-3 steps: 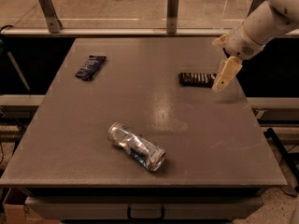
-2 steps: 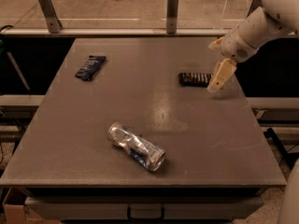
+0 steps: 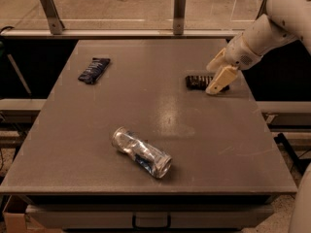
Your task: Pick rxbar chocolate
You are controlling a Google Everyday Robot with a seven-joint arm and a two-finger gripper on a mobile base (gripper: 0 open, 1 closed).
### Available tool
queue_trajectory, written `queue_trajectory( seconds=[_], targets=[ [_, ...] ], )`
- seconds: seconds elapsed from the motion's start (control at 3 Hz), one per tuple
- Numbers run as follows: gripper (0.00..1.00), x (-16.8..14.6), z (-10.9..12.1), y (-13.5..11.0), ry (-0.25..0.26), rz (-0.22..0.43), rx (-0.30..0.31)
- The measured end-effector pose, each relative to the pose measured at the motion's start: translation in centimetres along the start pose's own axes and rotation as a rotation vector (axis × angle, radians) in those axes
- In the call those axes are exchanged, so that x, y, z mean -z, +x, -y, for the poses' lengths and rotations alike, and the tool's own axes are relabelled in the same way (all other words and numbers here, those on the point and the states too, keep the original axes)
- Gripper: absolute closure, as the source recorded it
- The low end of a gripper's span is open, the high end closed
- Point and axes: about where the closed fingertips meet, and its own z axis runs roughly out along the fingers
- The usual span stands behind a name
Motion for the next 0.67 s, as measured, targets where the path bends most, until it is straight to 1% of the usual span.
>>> queue_trajectory(
  seconds=[0.33,0.67],
  targets=[
    [0.63,-0.14,-0.88,-0.24,-0.018,0.008,-0.004],
    [0.86,-0.06,-0.86,-0.29,-0.018,0.008,-0.004]
  ],
)
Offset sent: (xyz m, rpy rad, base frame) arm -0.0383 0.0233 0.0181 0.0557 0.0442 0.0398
